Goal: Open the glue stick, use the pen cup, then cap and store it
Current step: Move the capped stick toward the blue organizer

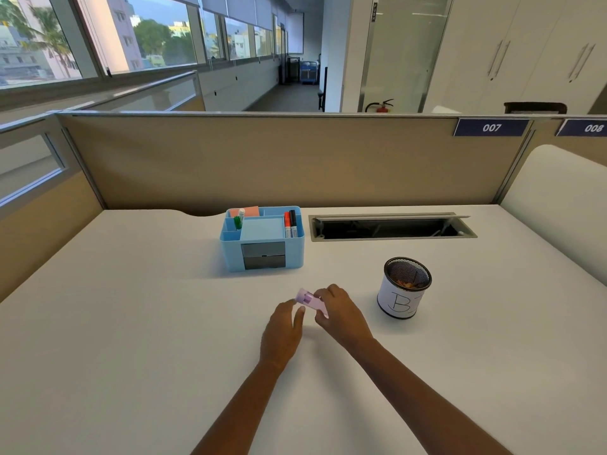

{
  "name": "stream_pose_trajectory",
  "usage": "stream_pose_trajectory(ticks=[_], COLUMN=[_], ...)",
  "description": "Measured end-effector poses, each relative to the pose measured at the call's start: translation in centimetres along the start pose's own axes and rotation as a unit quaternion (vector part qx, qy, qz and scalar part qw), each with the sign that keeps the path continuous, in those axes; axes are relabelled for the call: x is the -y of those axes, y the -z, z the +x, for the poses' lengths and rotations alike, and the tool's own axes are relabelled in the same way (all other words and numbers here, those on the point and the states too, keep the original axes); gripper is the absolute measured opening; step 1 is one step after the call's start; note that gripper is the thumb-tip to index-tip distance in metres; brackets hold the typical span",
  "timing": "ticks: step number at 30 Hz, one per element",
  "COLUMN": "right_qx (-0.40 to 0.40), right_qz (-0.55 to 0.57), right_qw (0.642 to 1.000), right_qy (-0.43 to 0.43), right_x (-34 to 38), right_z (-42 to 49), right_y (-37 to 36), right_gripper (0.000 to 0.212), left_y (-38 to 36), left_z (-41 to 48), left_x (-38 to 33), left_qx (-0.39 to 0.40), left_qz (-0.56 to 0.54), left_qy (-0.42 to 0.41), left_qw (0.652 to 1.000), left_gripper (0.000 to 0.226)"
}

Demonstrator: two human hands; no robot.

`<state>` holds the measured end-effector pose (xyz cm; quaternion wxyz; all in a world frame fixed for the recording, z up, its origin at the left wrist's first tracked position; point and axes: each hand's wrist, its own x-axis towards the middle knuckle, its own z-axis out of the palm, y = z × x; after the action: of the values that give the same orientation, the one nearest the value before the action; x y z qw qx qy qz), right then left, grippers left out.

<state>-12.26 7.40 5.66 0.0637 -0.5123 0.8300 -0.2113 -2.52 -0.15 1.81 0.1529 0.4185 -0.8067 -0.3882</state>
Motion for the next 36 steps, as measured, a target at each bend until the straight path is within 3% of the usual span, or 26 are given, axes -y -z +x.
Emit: stream_pose_trajectory(ticks=[5, 10, 18, 31, 36], right_qx=[-0.016, -0.044, -0.067, -0.028, -0.011], right_qz=[-0.020, -0.037, -0.042, -0.070, -0.088], right_qw=[1.000, 0.998, 0.994, 0.994, 0.992], right_qy=[0.015, 0.034, 0.073, 0.081, 0.087], right_x=[1.2, 2.6, 4.4, 4.7, 4.9], right_z=[3.2, 7.2, 13.3, 18.4, 19.0], right_y=[0.8, 1.5, 1.7, -0.9, -1.3], right_gripper=[0.040, 0.038, 0.038, 0.044, 0.046], left_y=[1.7, 2.3, 3.0, 3.2, 4.0], left_z=[2.4, 3.8, 5.0, 6.1, 5.6], left_x=[1.5, 2.7, 3.9, 6.2, 4.8], left_qx=[-0.062, -0.053, -0.068, -0.053, -0.075], left_qz=[0.237, 0.304, 0.263, 0.239, 0.230], left_qy=[-0.080, -0.089, -0.105, -0.066, -0.073], left_qw=[0.966, 0.947, 0.957, 0.967, 0.968], left_gripper=[0.050, 0.055, 0.056, 0.056, 0.103])
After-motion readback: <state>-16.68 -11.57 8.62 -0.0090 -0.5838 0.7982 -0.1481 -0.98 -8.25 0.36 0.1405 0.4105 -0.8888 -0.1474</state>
